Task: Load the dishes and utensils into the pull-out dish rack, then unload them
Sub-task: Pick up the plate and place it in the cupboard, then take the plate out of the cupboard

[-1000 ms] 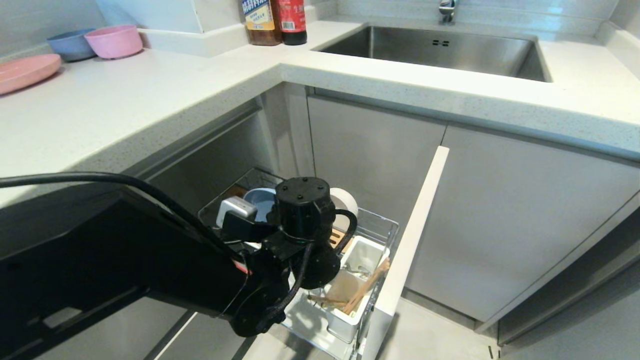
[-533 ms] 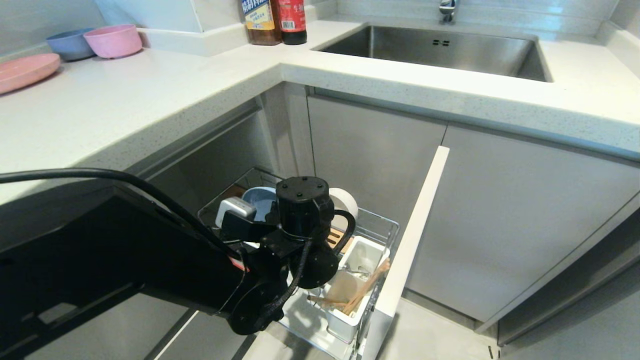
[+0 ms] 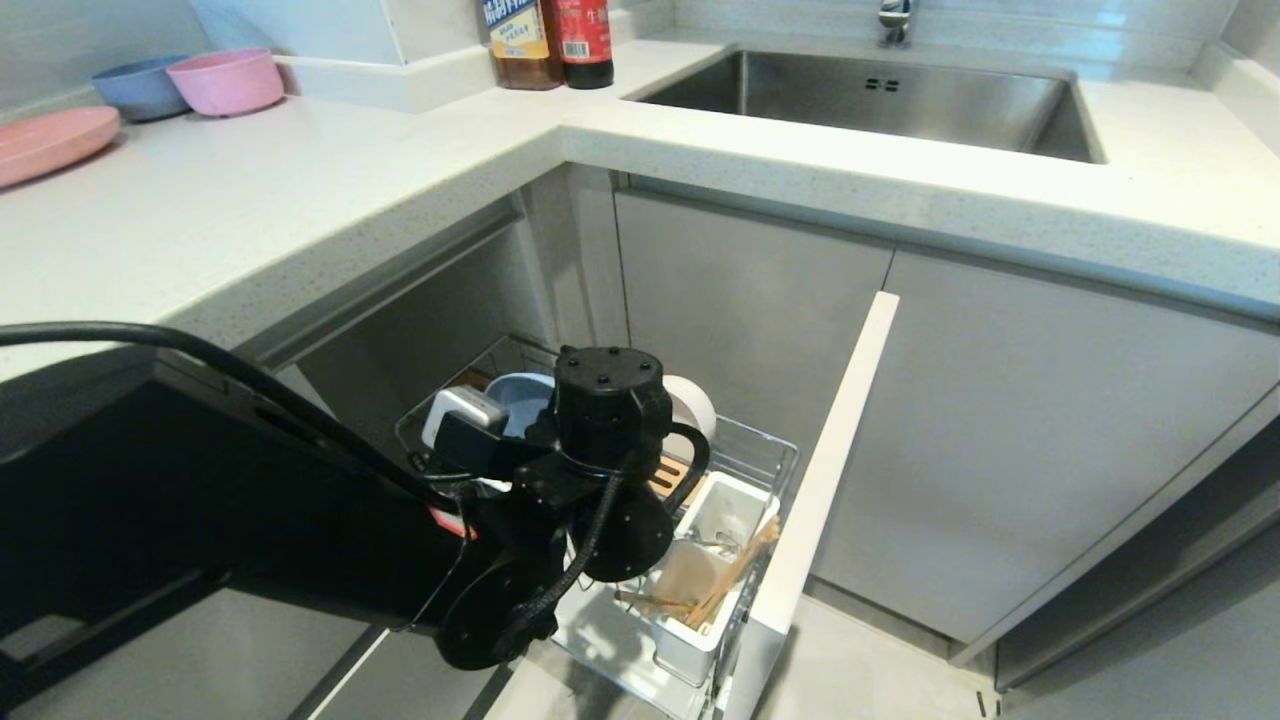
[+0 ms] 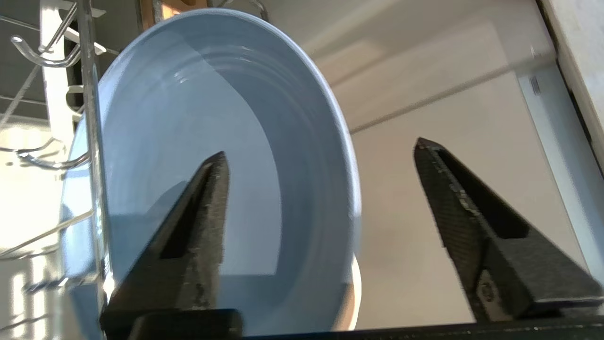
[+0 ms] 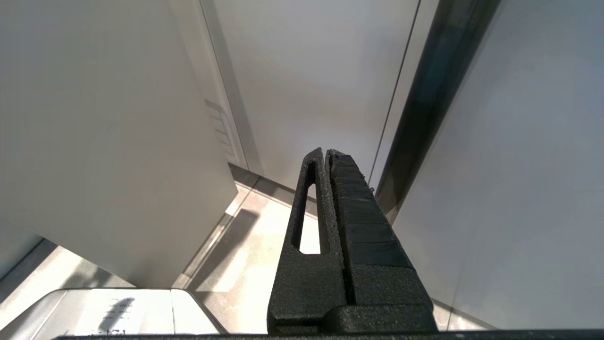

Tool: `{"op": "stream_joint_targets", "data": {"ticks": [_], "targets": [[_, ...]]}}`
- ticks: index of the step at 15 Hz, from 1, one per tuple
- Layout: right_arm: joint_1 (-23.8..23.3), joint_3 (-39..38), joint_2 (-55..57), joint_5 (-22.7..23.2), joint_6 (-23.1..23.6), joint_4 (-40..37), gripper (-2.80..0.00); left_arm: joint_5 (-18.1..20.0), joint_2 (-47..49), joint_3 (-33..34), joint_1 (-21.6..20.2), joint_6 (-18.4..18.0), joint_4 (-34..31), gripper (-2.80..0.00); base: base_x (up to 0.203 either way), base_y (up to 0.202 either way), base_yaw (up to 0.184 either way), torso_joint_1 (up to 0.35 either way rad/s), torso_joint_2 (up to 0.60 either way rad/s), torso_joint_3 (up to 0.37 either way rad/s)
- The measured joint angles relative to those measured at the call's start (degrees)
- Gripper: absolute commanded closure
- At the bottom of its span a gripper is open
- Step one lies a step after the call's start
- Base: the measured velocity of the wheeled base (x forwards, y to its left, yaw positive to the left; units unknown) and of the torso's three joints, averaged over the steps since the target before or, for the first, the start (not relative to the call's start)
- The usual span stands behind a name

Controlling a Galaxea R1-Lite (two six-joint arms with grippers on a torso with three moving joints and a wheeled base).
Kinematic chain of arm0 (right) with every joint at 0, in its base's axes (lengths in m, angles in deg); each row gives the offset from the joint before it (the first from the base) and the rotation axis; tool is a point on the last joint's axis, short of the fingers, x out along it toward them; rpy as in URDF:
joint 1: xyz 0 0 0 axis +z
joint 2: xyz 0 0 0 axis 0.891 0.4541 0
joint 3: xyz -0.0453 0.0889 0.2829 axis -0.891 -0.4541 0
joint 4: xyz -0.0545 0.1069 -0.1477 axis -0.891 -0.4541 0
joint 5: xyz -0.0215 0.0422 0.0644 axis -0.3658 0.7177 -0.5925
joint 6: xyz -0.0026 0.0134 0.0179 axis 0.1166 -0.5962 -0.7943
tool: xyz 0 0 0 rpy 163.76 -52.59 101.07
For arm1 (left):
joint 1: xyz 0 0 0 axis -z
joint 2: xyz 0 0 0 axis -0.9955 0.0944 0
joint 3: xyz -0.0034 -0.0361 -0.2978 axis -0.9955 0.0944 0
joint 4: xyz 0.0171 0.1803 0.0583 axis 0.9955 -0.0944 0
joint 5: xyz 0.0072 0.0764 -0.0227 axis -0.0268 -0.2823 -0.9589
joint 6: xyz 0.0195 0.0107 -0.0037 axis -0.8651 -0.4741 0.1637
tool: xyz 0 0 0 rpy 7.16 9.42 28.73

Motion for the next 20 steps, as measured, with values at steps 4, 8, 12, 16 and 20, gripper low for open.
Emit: {"op": "stream_joint_targets", "data": {"ticks": [4,8,12,16,20], "targets": [[-0.02,0.0,0.0,0.0,-0.02,-0.02,0.0,0.0,-4.91,-0.34,1.87,0.09,-6.86,-2.8,0.0,0.0,0.0,0.0,0.0,0.0],[0.0,0.0,0.0,0.0,-0.02,0.0,0.0,-0.01,-10.45,-0.37,2.85,0.2,-13.14,0.0,0.0,0.0,0.0,0.0,0.0,0.0],[0.0,0.0,0.0,0.0,-0.02,0.0,0.0,0.33,-14.77,-0.94,2.9,0.22,-20.39,0.0,0.0,0.0,0.0,0.0,0.0,0.0],[-0.02,0.0,0.0,0.0,0.0,-0.02,0.0,0.71,-18.73,-5.15,2.85,-0.81,-29.0,0.0,0.0,0.0,0.0,0.0,0.0,0.0],[0.0,0.0,0.0,0.0,-0.02,0.0,0.0,3.69,-23.59,-10.38,2.71,-6.81,-36.89,0.0,0.0,0.0,0.0,0.0,0.0,0.0]]}}
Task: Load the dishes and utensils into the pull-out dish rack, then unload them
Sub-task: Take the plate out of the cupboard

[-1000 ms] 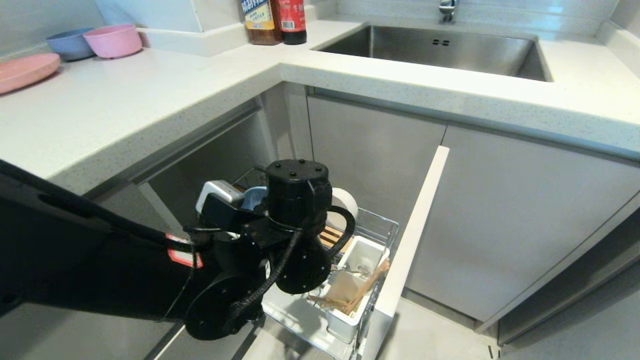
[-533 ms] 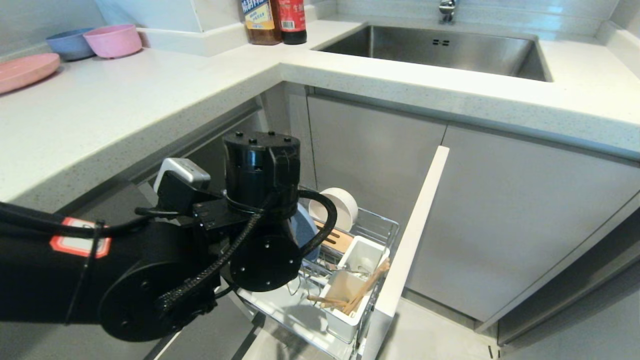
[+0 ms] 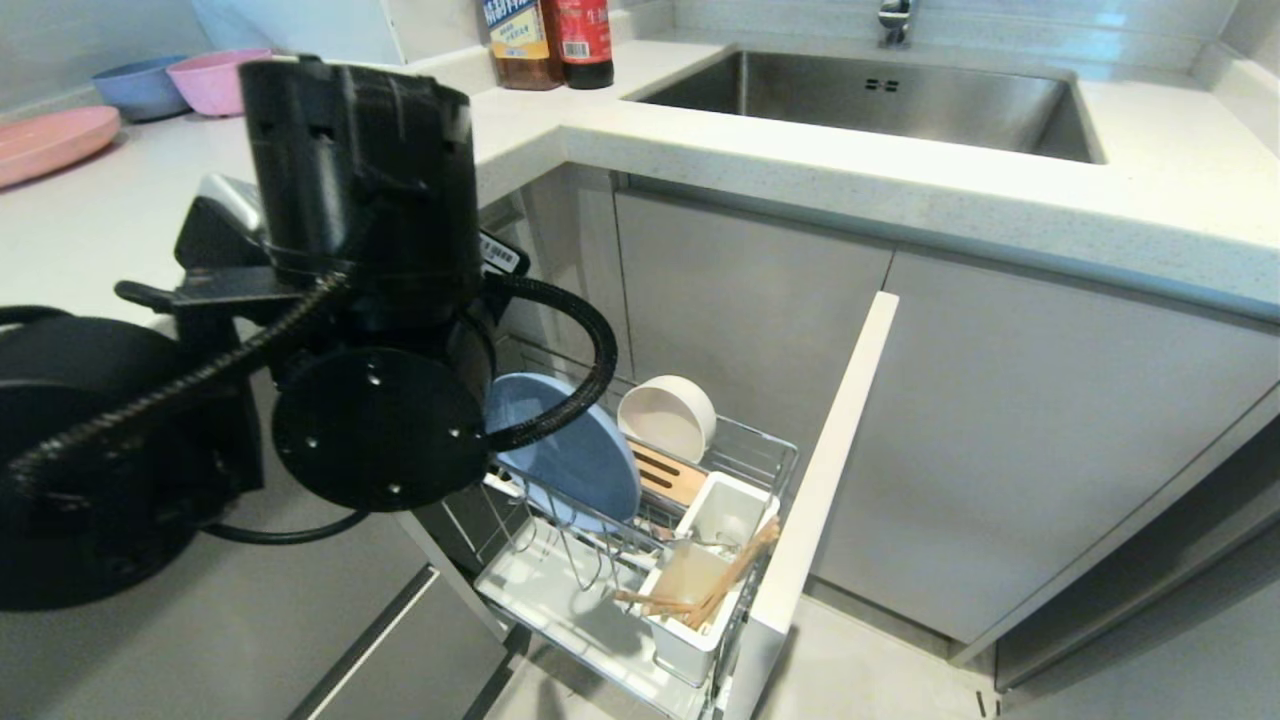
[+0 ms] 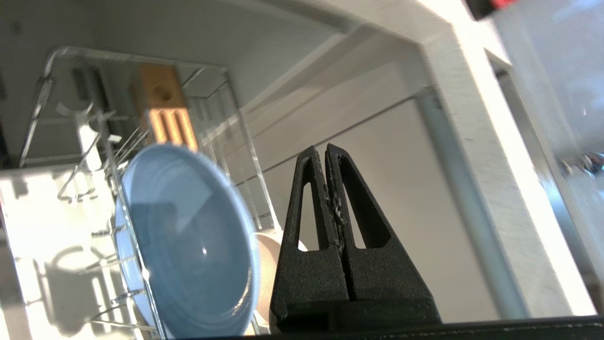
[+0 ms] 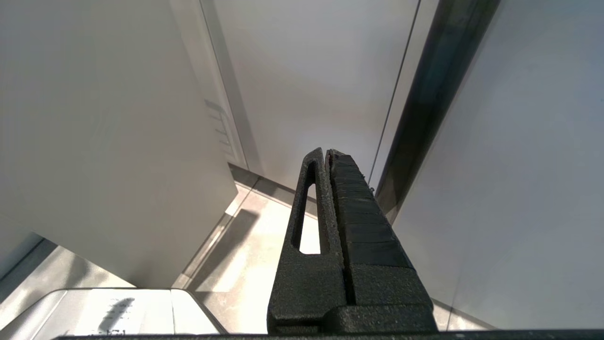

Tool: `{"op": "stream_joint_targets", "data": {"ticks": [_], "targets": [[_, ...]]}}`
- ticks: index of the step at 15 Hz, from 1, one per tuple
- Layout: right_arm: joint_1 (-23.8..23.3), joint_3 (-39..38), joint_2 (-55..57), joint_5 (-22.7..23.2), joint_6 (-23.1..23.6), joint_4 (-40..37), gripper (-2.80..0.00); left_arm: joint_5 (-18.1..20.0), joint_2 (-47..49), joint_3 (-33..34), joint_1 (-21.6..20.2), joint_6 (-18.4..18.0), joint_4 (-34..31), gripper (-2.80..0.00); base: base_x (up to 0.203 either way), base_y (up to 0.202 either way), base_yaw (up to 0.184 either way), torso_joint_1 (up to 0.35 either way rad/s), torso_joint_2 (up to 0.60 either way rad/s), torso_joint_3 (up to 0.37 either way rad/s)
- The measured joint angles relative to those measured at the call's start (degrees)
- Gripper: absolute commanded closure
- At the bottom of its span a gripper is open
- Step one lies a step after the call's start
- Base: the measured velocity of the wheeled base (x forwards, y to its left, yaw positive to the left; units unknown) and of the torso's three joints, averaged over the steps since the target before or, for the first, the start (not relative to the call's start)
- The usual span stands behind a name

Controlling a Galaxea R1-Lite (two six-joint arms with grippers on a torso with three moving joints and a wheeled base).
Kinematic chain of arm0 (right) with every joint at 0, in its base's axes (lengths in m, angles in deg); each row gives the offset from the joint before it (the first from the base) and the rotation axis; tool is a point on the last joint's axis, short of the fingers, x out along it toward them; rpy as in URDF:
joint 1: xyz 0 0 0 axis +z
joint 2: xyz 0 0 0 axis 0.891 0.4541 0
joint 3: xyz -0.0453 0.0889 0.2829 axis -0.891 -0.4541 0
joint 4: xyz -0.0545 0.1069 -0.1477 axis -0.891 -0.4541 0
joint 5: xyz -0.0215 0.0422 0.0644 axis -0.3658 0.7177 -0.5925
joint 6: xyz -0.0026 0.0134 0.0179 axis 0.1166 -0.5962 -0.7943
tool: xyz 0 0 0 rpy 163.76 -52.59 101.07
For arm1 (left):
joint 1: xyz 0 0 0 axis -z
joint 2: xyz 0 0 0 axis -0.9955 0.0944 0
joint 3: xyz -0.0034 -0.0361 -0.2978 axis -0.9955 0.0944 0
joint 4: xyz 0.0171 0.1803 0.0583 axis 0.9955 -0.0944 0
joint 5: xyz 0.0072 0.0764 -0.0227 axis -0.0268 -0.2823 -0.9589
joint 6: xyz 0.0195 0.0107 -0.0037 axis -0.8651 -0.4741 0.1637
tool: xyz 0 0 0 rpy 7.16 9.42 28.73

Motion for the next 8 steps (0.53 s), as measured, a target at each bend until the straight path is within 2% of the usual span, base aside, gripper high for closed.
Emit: {"op": "stream_joint_targets", "data": {"ticks": [4,6,8], "targets": [[0.0,0.0,0.0,0.0,0.0,0.0,0.0,4.74,-5.63,-5.64,-1.56,-6.66,-7.58,0.0,0.0,0.0,0.0,0.0,0.0,0.0],[0.0,0.0,0.0,0.0,0.02,0.02,0.0,9.16,-9.39,-8.43,-3.33,-12.55,-12.16,0.0,0.0,0.0,0.0,0.0,0.0,0.0],[0.0,0.0,0.0,0.0,0.0,0.0,0.0,14.89,-13.17,-10.54,-6.61,-18.67,-14.07,0.0,0.0,0.0,0.0,0.0,0.0,0.0]]}}
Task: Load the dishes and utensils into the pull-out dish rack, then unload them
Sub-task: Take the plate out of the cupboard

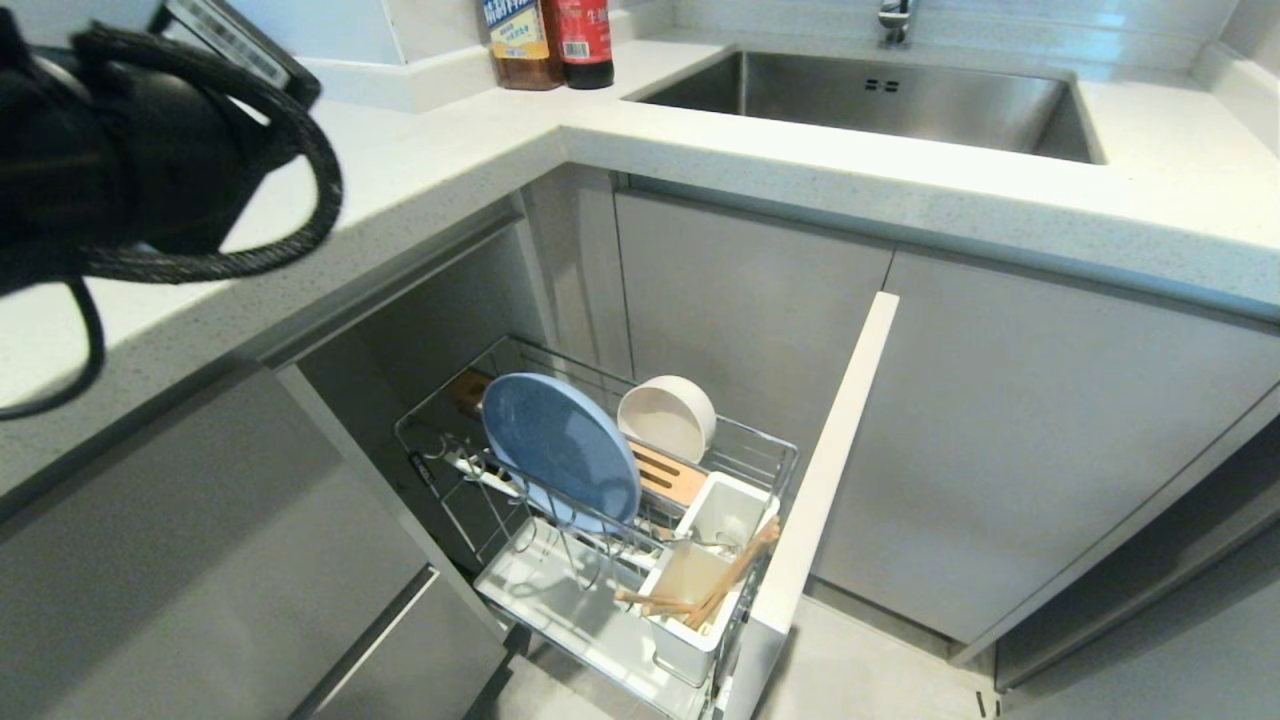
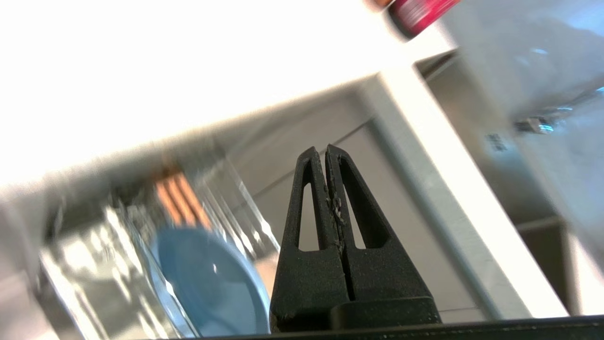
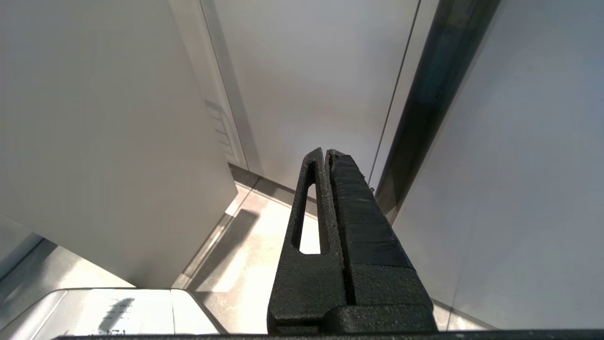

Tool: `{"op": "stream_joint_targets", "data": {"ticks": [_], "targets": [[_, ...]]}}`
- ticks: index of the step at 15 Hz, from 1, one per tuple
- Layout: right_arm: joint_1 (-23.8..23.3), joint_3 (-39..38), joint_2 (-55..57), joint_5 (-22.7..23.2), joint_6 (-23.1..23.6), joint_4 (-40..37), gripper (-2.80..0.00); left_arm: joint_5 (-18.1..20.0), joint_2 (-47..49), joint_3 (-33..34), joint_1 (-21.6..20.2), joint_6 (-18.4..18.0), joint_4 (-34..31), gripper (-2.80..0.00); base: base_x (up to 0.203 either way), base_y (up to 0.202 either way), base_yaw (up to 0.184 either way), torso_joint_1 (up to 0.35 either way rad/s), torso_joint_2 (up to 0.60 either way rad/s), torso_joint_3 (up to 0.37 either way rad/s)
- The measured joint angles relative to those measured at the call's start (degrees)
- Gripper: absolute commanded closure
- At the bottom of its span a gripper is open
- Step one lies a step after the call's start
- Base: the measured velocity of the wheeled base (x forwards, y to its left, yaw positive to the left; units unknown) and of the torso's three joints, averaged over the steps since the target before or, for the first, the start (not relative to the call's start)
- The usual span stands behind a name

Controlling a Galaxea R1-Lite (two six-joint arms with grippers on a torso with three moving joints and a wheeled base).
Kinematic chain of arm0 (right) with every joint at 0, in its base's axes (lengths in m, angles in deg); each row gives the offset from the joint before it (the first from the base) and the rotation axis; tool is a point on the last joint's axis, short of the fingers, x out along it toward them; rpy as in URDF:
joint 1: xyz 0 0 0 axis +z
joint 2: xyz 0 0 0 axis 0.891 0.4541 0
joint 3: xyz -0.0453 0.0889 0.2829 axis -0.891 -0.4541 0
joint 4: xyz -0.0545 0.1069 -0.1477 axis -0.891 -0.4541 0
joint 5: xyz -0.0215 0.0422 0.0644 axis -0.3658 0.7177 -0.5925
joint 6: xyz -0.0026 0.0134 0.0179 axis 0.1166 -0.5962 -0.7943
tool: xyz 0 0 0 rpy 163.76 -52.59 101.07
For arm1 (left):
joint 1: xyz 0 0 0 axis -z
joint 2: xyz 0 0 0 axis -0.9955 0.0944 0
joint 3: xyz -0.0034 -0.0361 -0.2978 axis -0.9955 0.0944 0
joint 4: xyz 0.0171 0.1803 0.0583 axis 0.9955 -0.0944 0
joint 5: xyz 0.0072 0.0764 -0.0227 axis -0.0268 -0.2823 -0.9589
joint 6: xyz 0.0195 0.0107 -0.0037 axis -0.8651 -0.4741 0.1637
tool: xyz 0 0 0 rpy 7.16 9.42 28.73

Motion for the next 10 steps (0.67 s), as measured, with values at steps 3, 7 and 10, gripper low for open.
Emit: {"op": "stream_joint_targets", "data": {"ticks": [3,7,10], "targets": [[0.0,0.0,0.0,0.0,0.0,0.0,0.0,10.52,-5.96,-1.96,-7.11,-9.74,-0.37,0.0,0.0,0.0,0.0,0.0,0.0,0.0],[0.0,0.0,0.0,0.0,0.02,0.0,0.0,25.65,-13.97,-2.26,-20.06,-19.21,-1.62,0.0,0.0,0.0,0.0,0.0,0.0,0.0],[0.0,0.0,0.0,0.0,0.02,0.0,0.0,38.02,-22.04,-0.04,-29.66,-25.03,-7.77,0.0,0.0,0.0,0.0,0.0,0.0,0.0]]}}
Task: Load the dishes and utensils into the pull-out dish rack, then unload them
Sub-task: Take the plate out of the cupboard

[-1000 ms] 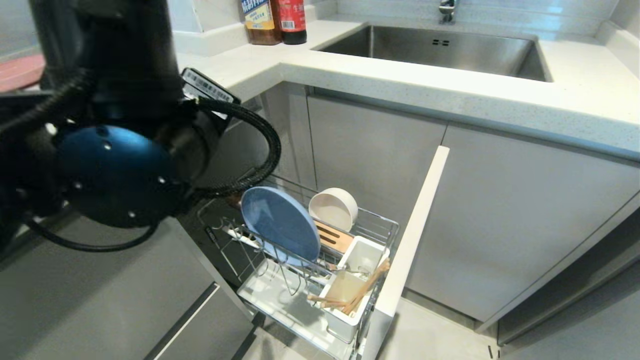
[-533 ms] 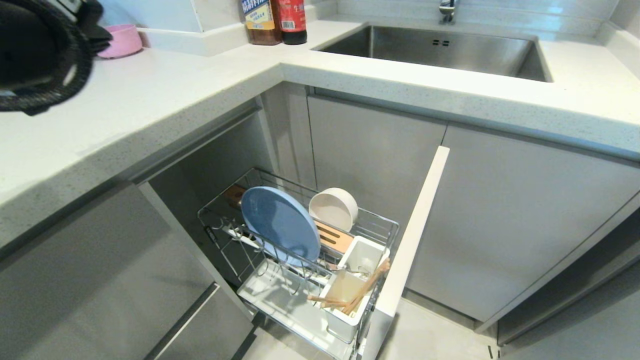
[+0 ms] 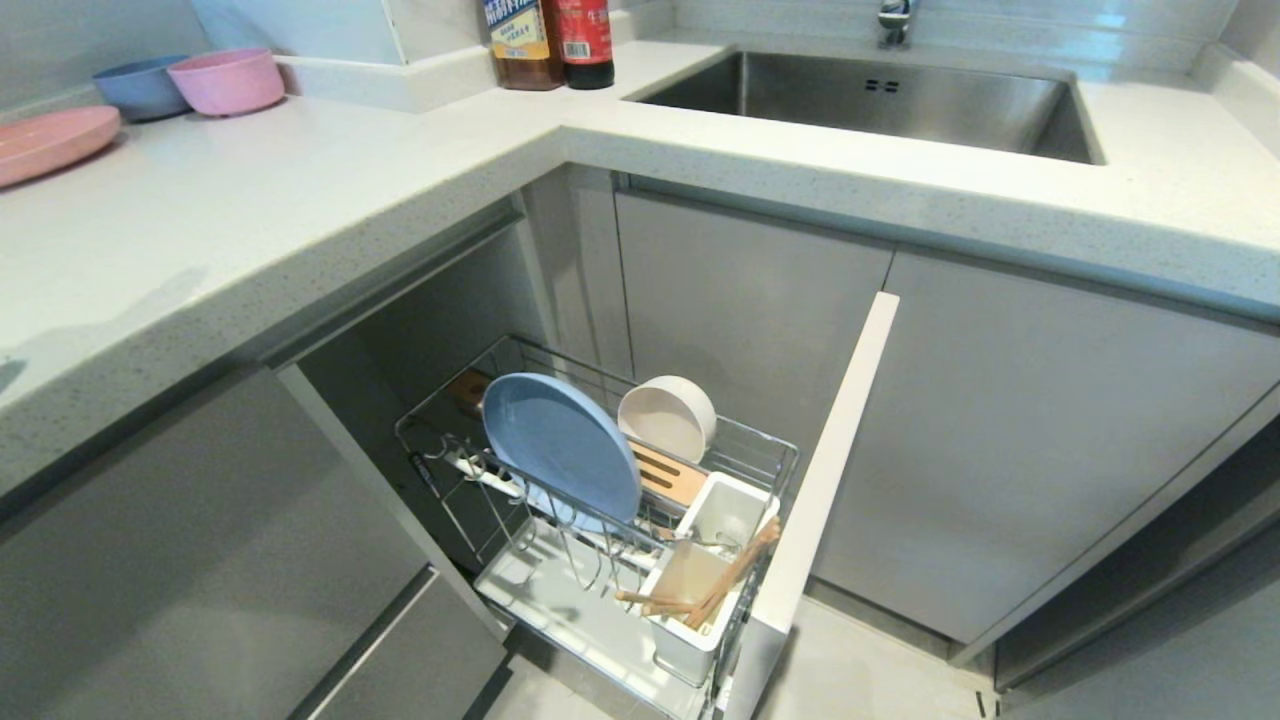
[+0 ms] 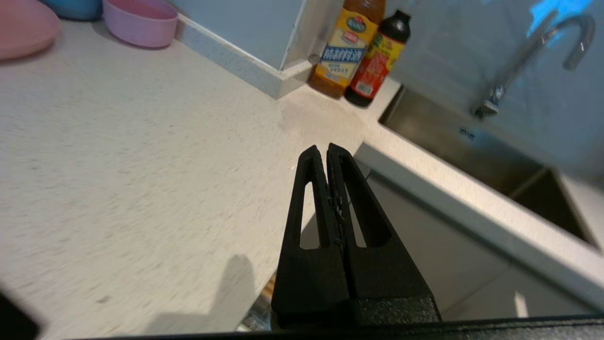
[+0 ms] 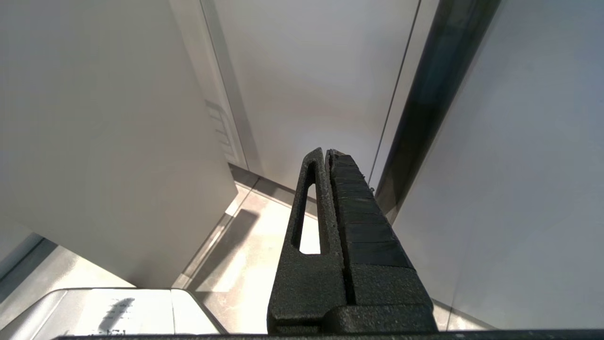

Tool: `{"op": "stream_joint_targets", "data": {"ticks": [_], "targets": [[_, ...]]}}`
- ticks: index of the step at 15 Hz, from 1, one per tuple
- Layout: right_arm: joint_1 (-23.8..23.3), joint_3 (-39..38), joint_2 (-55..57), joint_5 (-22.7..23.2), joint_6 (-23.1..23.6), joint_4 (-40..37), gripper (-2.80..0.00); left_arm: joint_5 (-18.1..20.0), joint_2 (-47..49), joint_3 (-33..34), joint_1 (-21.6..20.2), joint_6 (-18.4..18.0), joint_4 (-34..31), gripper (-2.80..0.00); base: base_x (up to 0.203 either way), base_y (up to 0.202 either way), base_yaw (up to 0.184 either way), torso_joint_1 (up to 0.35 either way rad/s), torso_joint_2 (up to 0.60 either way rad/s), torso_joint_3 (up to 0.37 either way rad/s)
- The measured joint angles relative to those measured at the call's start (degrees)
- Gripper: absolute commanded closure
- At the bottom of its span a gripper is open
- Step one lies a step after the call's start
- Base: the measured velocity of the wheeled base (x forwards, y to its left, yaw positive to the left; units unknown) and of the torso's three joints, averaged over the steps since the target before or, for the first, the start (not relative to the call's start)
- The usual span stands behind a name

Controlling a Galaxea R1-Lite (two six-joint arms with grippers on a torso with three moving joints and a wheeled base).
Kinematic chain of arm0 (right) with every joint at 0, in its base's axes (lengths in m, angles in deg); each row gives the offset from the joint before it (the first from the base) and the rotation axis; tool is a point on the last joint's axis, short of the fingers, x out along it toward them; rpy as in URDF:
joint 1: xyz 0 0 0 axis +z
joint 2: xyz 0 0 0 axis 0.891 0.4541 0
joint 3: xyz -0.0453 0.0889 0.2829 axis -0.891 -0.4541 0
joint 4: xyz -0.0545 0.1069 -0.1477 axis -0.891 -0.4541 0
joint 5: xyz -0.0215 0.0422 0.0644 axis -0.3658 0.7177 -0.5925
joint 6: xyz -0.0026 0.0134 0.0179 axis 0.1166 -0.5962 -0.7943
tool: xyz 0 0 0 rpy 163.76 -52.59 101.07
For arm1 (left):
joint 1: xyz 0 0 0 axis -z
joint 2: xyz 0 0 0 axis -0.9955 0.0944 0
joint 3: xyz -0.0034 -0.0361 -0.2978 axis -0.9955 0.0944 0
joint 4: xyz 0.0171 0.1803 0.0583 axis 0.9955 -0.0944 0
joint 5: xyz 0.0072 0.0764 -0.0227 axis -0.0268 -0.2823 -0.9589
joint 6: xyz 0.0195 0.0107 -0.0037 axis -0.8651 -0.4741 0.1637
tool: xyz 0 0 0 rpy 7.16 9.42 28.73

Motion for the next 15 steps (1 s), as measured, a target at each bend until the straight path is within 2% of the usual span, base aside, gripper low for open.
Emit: {"op": "stream_joint_targets", "data": {"ticks": [2,4,7,10,15], "targets": [[0.0,0.0,0.0,0.0,-0.01,-0.02,0.0,8.08,-7.39,3.89,-4.5,-4.07,-5.38,0.0,0.0,0.0,0.0,0.0,0.0,0.0],[0.0,0.0,0.0,0.0,-0.02,-0.02,0.0,13.17,-15.19,10.56,-7.46,-9.16,-8.81,0.0,0.0,0.0,0.0,0.0,0.0,0.0],[0.0,0.0,0.0,0.0,-0.01,-0.02,0.0,15.78,-26.51,22.74,-11.21,-13.25,-10.07,0.0,0.0,0.0,0.0,0.0,0.0,0.0],[0.0,0.0,0.0,0.0,-0.02,0.0,0.0,18.19,-37.45,35.51,-13.42,-14.39,-10.32,0.0,0.0,0.0,0.0,0.0,0.0,0.0],[0.0,0.0,0.0,0.0,-0.02,0.0,0.0,21.89,-52.06,51.05,-15.53,-16.04,-8.27,0.0,0.0,0.0,0.0,0.0,0.0,0.0]]}}
